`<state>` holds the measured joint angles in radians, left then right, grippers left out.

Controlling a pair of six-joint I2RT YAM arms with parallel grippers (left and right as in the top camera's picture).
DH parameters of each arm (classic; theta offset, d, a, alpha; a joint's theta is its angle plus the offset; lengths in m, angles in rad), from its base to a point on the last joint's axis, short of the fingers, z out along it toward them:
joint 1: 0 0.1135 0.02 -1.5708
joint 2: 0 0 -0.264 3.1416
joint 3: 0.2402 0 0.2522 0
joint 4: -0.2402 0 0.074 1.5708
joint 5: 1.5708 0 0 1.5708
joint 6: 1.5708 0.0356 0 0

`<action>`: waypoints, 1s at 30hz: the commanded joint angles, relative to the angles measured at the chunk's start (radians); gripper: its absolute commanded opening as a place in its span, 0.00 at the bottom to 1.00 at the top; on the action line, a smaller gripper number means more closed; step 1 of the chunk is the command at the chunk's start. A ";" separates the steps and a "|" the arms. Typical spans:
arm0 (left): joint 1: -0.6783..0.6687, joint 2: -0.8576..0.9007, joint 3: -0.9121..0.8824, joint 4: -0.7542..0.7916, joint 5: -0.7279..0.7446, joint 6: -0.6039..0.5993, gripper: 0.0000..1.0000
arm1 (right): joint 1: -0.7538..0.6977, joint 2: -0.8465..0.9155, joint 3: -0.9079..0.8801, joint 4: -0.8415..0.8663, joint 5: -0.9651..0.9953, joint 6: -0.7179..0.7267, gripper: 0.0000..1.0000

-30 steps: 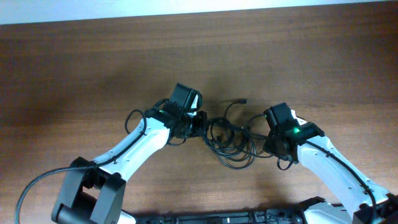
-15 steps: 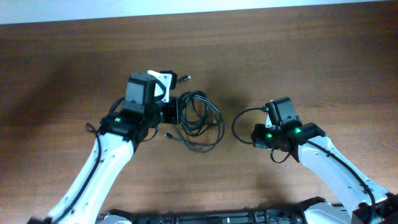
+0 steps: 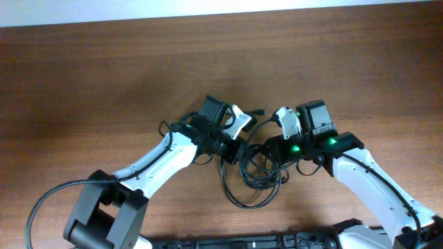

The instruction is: Untangle cables

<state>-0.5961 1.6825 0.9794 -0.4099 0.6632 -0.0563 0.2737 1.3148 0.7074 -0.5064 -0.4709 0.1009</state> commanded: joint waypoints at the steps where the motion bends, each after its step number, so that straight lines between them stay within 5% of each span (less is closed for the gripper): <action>1: -0.005 0.007 0.011 0.005 0.105 0.063 0.00 | 0.001 -0.002 0.020 -0.031 0.012 -0.024 0.48; 11: 0.076 0.007 0.011 -0.010 0.294 0.167 0.00 | 0.001 -0.001 0.020 -0.039 -0.056 -0.202 0.48; 14: 0.076 0.007 0.011 -0.010 0.290 0.167 0.00 | 0.000 -0.001 0.020 -0.036 -0.056 -0.201 0.19; 18: 0.076 0.007 0.011 -0.010 0.272 0.167 0.03 | 0.000 -0.001 0.020 -0.035 -0.056 -0.201 0.24; 19: 0.076 0.007 0.011 -0.010 0.246 0.167 0.53 | 0.000 -0.001 0.020 -0.036 -0.056 -0.201 0.04; 20: 0.076 0.007 0.011 -0.011 0.246 0.167 0.61 | 0.000 -0.001 0.020 -0.036 -0.056 -0.198 0.04; 29: 0.076 0.007 0.011 -0.068 0.177 0.167 0.44 | -0.085 -0.001 0.021 -0.013 -0.039 -0.059 0.04; 30: 0.077 0.007 0.011 -0.066 0.177 0.167 0.33 | -0.086 -0.001 0.021 -0.013 -0.079 -0.059 0.04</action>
<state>-0.5167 1.6939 0.9806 -0.4751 0.8188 0.0978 0.1970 1.3148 0.7162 -0.5251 -0.4950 0.0200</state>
